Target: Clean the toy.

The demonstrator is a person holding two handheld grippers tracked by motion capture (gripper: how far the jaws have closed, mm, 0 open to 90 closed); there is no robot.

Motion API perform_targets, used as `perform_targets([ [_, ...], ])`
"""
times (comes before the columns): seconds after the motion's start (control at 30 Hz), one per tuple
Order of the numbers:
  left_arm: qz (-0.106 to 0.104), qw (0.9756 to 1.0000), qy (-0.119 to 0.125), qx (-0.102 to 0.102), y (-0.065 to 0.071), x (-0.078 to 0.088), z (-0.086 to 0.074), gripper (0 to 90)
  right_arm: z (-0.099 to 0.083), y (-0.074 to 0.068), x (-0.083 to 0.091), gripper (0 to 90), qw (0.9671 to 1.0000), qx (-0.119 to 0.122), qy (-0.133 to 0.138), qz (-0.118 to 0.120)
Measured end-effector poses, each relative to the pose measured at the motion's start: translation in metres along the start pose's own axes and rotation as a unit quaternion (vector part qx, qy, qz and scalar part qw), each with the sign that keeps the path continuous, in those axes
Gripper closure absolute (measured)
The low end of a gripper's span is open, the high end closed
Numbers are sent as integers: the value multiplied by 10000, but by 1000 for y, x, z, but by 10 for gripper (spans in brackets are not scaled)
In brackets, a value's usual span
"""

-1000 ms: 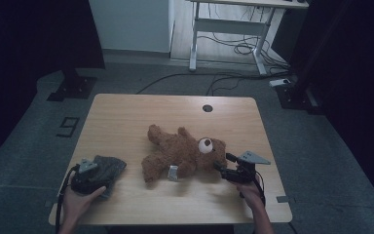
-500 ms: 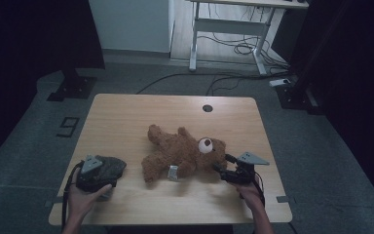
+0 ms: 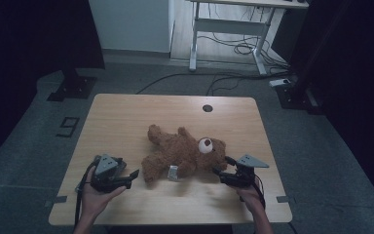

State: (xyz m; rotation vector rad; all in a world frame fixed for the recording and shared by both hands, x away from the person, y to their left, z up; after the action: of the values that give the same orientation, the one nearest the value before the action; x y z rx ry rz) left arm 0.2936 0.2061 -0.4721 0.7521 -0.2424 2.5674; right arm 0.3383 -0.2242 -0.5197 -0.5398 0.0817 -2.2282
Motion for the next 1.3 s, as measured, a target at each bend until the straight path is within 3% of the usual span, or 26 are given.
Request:
perform_targets([
  [0.57, -450, 9987, -157, -176, 35, -26, -6, 215, -19, -13, 13, 233, 9999, -116, 38, -53],
  [0.8, -528, 9979, -290, -246, 47, -32, -13, 218, -37, -17, 18, 217, 9997, -215, -142, -36],
  [1.3, -616, 9969, -439, -217, 51, -38, -23, 222, -49, -19, 14, 202, 9987, -258, -422, -85],
])
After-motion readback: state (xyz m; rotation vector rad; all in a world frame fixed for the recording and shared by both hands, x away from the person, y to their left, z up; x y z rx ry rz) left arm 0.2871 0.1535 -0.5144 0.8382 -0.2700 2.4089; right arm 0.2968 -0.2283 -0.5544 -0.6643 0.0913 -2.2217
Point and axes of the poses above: each handheld gripper's, and its own axes: x roughly backward along the jaws, z roughly out of its top, y roughly to its right, the point moved 1 cm from there along -x, roughly forward along the jaws, and after that the axes turned 9 degrees about z, right-handed, at the moved point
